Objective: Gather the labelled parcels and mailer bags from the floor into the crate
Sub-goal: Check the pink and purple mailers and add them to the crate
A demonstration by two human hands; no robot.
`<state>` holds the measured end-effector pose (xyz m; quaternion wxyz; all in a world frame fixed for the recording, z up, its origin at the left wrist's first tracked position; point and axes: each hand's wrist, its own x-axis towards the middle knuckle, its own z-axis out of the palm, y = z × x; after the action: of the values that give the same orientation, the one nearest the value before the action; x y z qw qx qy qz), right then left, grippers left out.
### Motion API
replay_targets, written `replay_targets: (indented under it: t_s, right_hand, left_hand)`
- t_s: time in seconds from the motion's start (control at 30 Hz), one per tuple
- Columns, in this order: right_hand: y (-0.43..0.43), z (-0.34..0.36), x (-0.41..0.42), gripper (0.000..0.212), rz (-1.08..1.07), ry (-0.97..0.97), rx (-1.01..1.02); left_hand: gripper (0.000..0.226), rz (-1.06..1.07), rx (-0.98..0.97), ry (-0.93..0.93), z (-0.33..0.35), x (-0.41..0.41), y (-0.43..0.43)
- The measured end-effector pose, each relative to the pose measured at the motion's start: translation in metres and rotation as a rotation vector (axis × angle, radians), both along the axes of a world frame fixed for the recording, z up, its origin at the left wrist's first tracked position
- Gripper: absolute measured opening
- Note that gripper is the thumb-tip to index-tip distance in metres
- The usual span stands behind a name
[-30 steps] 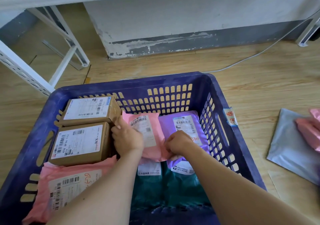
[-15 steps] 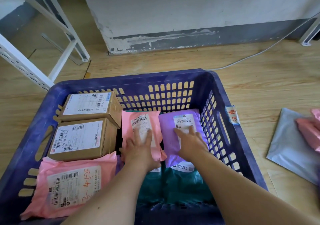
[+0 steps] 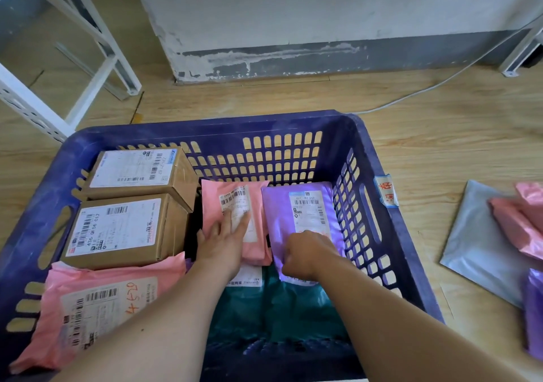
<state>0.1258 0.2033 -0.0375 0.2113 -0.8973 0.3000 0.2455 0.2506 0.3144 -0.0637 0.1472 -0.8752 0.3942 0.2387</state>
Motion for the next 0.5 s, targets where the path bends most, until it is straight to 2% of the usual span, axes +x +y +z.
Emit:
replay_targets:
  t_s: [0.1, 0.23, 0.37, 0.43, 0.5]
  right_hand:
    - [-0.007, -0.002, 0.000, 0.028, -0.072, -0.065, -0.003]
    - [-0.017, 0.006, -0.004, 0.024, -0.290, -0.140, 0.155]
    - [-0.022, 0.031, -0.011, 0.024, -0.341, -0.236, 0.126]
    - [-0.026, 0.052, -0.014, 0.023, -0.351, -0.314, 0.084]
    - [-0.028, 0.077, -0.020, 0.023, -0.370, -0.397, 0.044]
  left_hand:
    - [0.090, 0.001, 0.005, 0.003, 0.004, 0.001, -0.001]
    - [0.094, 0.010, 0.058, 0.025, 0.022, -0.003, -0.008]
    - [0.093, -0.033, 0.126, 0.028, 0.054, -0.011, -0.025]
    - [0.080, -0.067, 0.146, 0.014, 0.079, -0.014, -0.043]
    - [0.059, -0.138, 0.070, -0.003, 0.108, -0.016, -0.060]
